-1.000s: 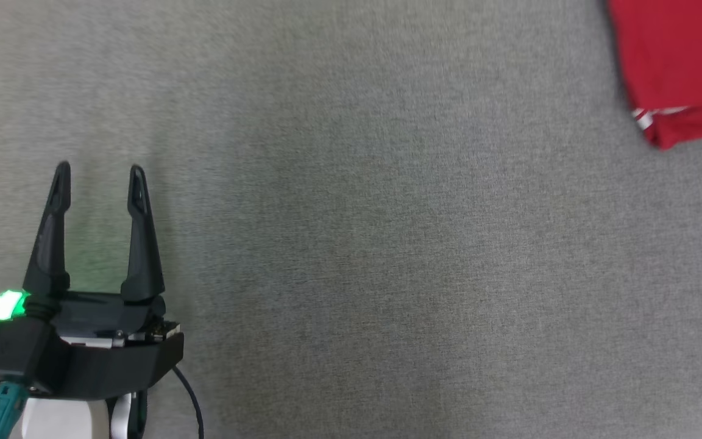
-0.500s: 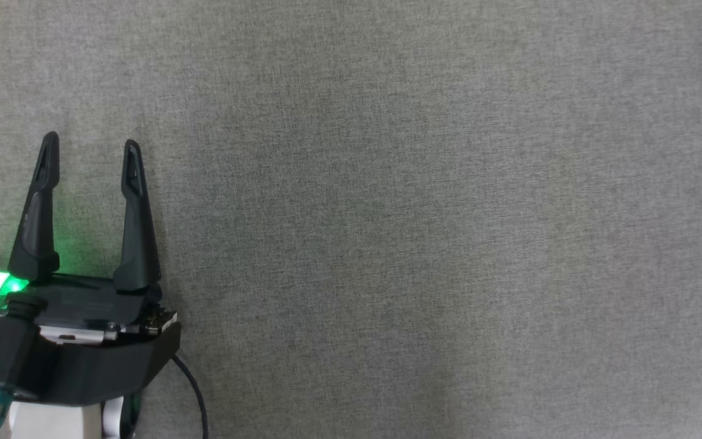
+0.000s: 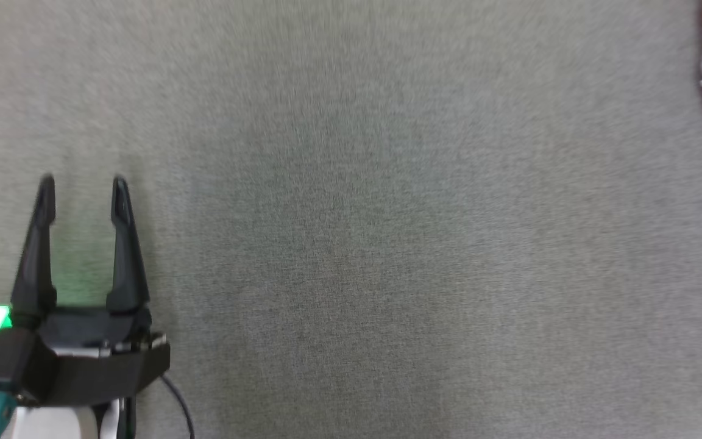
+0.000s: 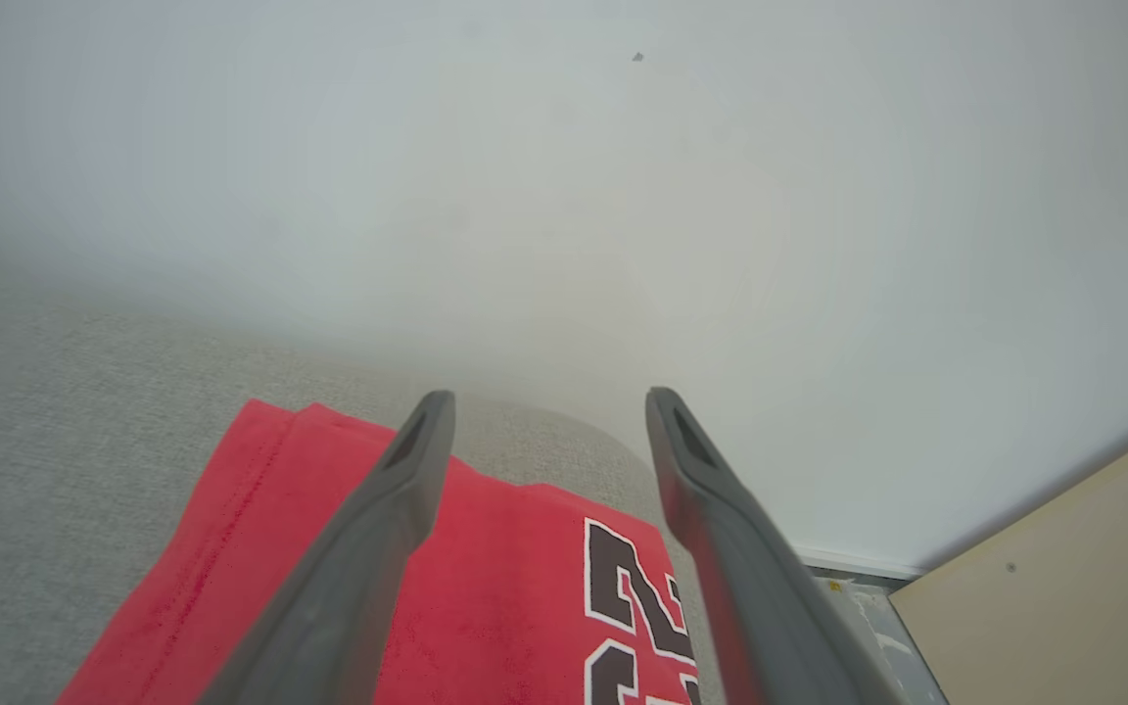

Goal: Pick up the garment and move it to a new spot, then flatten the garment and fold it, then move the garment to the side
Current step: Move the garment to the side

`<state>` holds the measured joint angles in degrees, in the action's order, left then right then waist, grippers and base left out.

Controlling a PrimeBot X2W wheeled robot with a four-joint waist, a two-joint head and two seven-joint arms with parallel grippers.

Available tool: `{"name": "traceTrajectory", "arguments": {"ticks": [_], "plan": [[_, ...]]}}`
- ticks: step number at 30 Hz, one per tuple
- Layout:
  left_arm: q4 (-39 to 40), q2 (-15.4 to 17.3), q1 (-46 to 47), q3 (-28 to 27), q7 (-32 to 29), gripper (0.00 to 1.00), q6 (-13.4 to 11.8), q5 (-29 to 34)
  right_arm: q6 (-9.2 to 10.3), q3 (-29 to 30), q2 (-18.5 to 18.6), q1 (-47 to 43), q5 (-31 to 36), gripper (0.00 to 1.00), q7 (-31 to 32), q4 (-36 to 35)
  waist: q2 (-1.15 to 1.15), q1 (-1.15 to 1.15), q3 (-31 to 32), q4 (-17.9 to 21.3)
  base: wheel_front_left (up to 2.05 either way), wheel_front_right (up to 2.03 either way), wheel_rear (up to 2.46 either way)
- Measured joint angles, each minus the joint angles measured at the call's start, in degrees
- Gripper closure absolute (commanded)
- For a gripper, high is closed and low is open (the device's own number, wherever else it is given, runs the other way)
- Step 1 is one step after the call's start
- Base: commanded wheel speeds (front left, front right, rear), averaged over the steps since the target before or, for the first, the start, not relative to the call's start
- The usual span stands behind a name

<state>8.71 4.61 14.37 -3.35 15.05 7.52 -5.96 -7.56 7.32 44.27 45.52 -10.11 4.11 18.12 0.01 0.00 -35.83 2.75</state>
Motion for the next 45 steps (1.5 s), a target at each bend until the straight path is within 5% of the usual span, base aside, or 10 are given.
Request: {"name": "traceTrajectory", "arguments": {"ticks": [11,26,45], "plan": [[-5.9,-0.9,-9.5,-3.5,0.0,0.0,-0.9,-0.2,0.0,-9.2,-13.5,-6.6,0.5,0.0,-7.2,-0.3,-0.02,-0.02,12.2,0.0,0.0,0.0,0.0],[-10.7,-1.4,-16.5,-4.1,0.0,0.0,-1.4,0.3,0.0,-10.3,-30.3,-23.6,-0.6,0.0,-15.8,3.4,-0.02,-0.02,29.1,-1.5,0.0,0.0,0.0],[-13.9,-1.6,-19.4,-3.7,0.0,0.0,-1.9,-0.2,0.01,-7.6,-37.0,-41.2,-0.4,0.0,-18.7,-2.8,-0.01,-0.01,36.7,-2.1,0.0,0.0,0.0]]}}
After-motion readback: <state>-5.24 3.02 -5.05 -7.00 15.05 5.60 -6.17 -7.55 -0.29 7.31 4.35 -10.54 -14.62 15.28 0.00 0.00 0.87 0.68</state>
